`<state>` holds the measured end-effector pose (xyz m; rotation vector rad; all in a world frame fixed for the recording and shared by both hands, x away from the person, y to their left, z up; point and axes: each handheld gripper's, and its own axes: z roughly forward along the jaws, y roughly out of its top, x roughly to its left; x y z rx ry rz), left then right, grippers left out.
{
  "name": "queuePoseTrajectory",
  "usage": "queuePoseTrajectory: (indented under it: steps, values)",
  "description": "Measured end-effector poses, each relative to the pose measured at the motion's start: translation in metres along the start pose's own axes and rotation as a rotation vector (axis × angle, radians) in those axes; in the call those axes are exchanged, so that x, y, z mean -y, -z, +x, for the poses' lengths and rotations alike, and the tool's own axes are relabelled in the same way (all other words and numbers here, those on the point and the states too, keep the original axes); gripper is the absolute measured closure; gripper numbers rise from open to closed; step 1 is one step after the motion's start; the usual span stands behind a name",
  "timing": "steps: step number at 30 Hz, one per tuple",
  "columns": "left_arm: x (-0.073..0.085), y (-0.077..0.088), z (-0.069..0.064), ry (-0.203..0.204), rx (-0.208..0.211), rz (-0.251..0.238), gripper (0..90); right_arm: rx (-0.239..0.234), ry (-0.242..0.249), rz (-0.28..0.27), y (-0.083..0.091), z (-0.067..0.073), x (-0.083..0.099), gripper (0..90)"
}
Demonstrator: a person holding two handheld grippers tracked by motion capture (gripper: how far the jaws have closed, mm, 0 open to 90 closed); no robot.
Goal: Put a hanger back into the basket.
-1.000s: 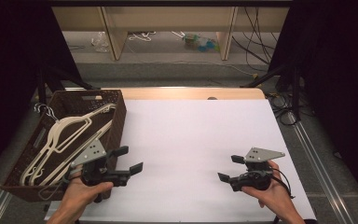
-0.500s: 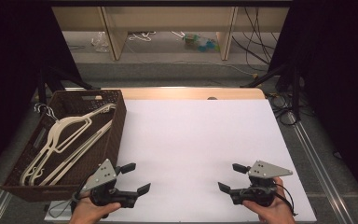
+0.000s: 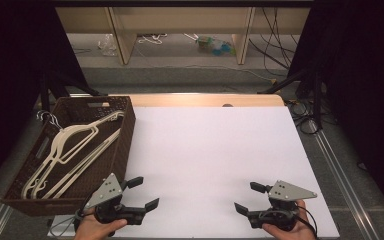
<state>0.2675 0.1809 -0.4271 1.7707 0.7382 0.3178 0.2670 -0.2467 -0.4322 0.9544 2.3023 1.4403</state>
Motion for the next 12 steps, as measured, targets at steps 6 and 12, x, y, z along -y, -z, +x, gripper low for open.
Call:
queuePoseTrajectory:
  steps: [6, 12]
  values:
    - [0.0003, -0.0003, 0.0014, -0.008, 0.001, -0.002, 16.2, 0.004, 0.003, -0.013, 0.0003, -0.0013, -0.0011, 16.9]
    - [0.0006, 0.0001, 0.0019, -0.002, -0.012, 0.003, 16.4, -0.004, 0.003, -0.012, -0.0015, -0.0009, -0.0011, 16.9]
